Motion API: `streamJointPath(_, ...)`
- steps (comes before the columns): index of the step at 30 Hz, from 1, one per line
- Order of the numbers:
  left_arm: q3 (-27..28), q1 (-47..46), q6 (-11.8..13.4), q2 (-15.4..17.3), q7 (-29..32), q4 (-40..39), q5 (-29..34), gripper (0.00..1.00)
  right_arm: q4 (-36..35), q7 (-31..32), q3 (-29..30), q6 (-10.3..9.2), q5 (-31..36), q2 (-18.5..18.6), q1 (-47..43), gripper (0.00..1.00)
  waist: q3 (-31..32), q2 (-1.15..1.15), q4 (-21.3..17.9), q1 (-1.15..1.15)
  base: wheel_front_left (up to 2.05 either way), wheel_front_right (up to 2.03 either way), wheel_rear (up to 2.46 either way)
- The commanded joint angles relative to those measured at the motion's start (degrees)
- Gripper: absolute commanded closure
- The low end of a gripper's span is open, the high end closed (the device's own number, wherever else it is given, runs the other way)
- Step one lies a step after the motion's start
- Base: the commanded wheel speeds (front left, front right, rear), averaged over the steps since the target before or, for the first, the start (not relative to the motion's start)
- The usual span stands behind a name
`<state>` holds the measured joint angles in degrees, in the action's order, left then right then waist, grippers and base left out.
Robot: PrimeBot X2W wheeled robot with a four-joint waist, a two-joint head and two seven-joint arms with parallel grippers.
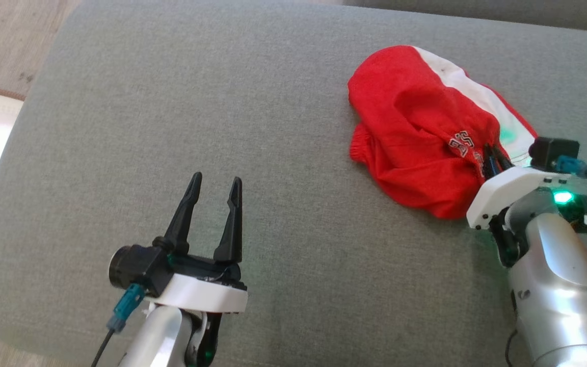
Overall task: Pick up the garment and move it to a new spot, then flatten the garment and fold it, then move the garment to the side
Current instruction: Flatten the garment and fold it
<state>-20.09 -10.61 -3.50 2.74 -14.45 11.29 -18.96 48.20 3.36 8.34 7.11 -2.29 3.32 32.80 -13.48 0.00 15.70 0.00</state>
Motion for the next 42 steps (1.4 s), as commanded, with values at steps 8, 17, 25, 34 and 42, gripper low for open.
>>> streamJointPath(8, 2.13, -0.98, 0.51, 0.14, -0.55, -1.41, -0.35, 0.00, -4.23, -7.79, -3.96, 0.37, 2.06, -0.45, 8.07, 1.00, 3.27, 0.00, -2.20, 0.00, 0.00, 0.00, 0.00)
streamJointPath(17, 2.58, 0.66, 0.88, 0.14, -0.55, -1.75, -0.54, 0.00, -16.55, -7.31, -13.68, 0.37, 0.11, -0.45, 13.10, 1.00, 7.31, 0.00, -3.17, 0.00, 0.00, 0.00, 0.00)
streamJointPath(25, 3.37, 1.71, 0.90, 0.14, -0.55, -2.18, -0.66, 0.00, -29.79, -3.49, -23.23, 0.37, -5.35, -0.45, 16.54, 1.00, 8.98, 0.00, -2.16, 0.00, 0.00, 0.00, 0.00)
streamJointPath(34, 2.96, 1.70, 0.72, 0.14, -0.55, -2.70, -0.69, 0.00, -32.95, 2.59, -16.27, 0.37, -2.30, 0.37, 11.81, 1.00, 7.32, 0.00, -0.44, 0.00, 0.00, 0.00, 0.00)
streamJointPath(42, 2.39, 0.61, 0.45, 0.14, -0.55, -2.13, -0.65, 0.00, -18.85, 7.21, -5.87, 0.37, 3.61, 1.73, 6.27, 0.06, 5.19, 0.00, -0.56, 0.00, 0.00, 0.00, 0.00)
